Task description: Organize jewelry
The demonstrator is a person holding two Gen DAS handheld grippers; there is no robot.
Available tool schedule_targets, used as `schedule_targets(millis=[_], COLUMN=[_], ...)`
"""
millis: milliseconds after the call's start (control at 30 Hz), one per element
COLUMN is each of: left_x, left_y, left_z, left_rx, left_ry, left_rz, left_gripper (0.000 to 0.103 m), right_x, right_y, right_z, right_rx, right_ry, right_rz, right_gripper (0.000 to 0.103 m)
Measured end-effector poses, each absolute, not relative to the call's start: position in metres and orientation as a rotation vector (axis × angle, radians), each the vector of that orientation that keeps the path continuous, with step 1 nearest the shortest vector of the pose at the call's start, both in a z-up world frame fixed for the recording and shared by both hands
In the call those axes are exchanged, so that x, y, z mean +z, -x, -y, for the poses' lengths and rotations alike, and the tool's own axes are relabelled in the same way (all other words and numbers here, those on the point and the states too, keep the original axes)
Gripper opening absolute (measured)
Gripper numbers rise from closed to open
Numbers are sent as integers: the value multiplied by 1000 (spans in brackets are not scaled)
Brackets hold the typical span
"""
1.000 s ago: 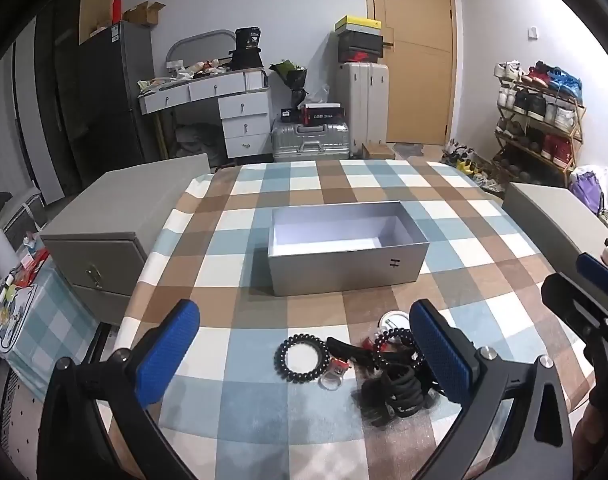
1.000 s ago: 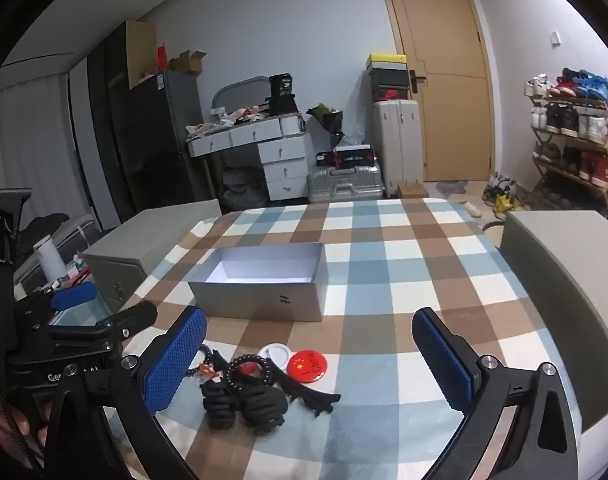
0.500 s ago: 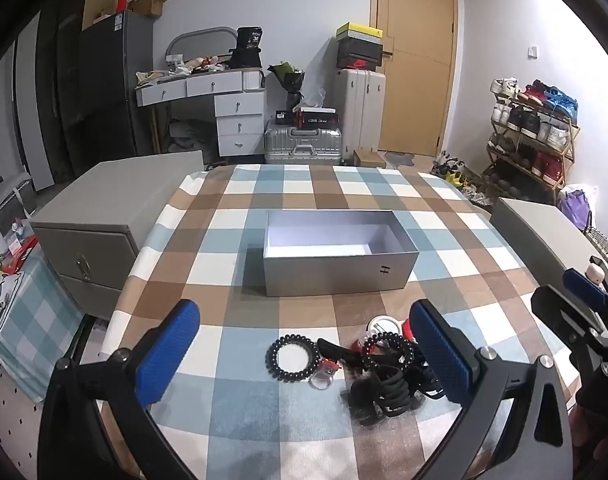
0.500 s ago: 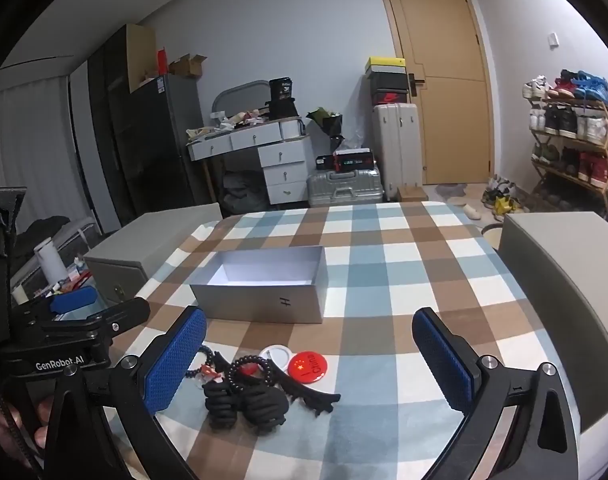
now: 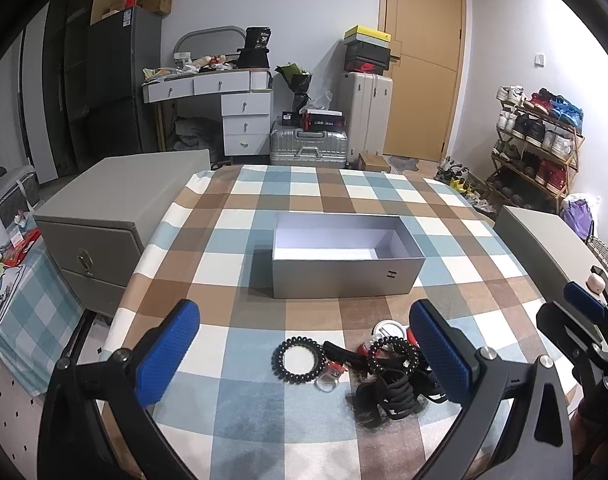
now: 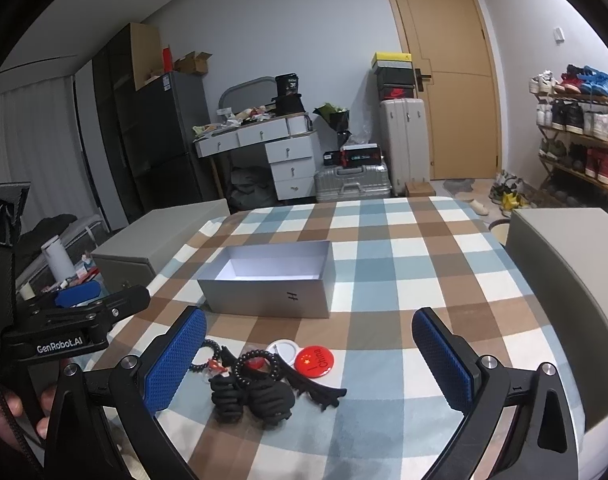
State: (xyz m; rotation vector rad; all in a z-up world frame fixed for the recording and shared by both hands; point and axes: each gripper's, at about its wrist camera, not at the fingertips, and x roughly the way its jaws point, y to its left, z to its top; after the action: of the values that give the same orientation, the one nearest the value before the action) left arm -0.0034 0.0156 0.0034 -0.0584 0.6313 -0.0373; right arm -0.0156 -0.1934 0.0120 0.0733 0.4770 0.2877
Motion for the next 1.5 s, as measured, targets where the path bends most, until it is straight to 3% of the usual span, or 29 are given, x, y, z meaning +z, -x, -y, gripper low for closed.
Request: schedule_targets(millis=[1500], left_x=[0], left_y=[9], left_z=[-15], left_rx=[-64], left_ry=[60], left_rz=[-646], left_gripper=[102], right_x=[5], right_y=[20], right_z=[191], right_rx=[314], right_ry=[-67], right_rz=[-478], right_gripper=[103])
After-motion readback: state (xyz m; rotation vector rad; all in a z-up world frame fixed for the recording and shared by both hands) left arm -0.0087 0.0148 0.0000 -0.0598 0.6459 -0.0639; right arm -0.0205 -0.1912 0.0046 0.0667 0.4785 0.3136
